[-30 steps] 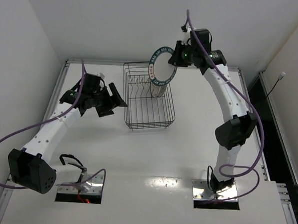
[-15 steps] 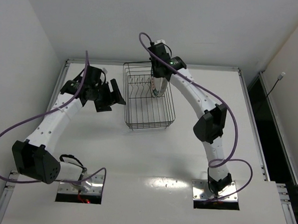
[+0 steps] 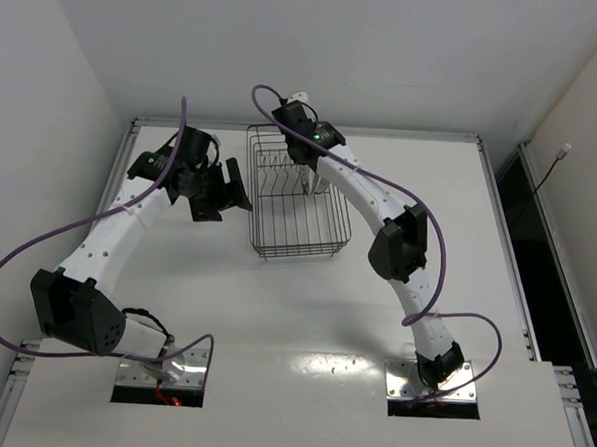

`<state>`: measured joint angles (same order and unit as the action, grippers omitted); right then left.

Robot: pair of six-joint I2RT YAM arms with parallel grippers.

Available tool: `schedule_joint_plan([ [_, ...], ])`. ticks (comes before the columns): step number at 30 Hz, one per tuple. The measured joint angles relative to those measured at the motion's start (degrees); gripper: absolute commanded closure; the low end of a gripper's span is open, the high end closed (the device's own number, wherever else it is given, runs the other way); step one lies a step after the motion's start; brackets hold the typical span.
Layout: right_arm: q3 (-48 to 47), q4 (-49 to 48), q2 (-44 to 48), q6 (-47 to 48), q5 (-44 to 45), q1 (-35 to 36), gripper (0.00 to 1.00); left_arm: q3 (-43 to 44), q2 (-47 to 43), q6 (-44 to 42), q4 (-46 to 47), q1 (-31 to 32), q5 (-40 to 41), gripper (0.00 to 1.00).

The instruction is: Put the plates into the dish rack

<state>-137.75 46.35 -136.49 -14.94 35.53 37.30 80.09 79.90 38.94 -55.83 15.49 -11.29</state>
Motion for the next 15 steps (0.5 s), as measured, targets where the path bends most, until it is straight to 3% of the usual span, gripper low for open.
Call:
schedule_joint_plan([
  [2, 0.1, -0.6, 0.0, 0.0, -1.0, -0.3, 0.82, 0.0, 0.0, -0.1, -0.3, 0.1, 0.3, 0.28],
  [3, 0.1, -1.0, 0.0, 0.1, -1.7, -0.4, 0.67, 0.0, 0.0, -0.1, -0.3, 0.1, 0.4, 0.28],
  [5, 0.1, -1.4, 0.0, 0.0, -2.8, -0.6, 0.53, 0.0, 0.0, -0.2, -0.4, 0.1, 0.7, 0.28],
  [10, 4.0, -2.2, 2.7, -1.1, -5.9, -1.3, 0.40, 0.0, 0.0, -0.8, -0.3, 0.1, 1.8, 0.25],
  [12, 4.0, -1.6, 4.0, -2.5, -7.6, -1.8, 0.00, 0.0, 0.0, -0.9, -0.2, 0.1, 2.1, 0.25],
  [15, 3.2, 1.1, 7.1, -3.9, -9.5, -2.9, 0.00, 0.0, 0.0, -1.0, -0.2, 0.1, 2.4, 0.23],
])
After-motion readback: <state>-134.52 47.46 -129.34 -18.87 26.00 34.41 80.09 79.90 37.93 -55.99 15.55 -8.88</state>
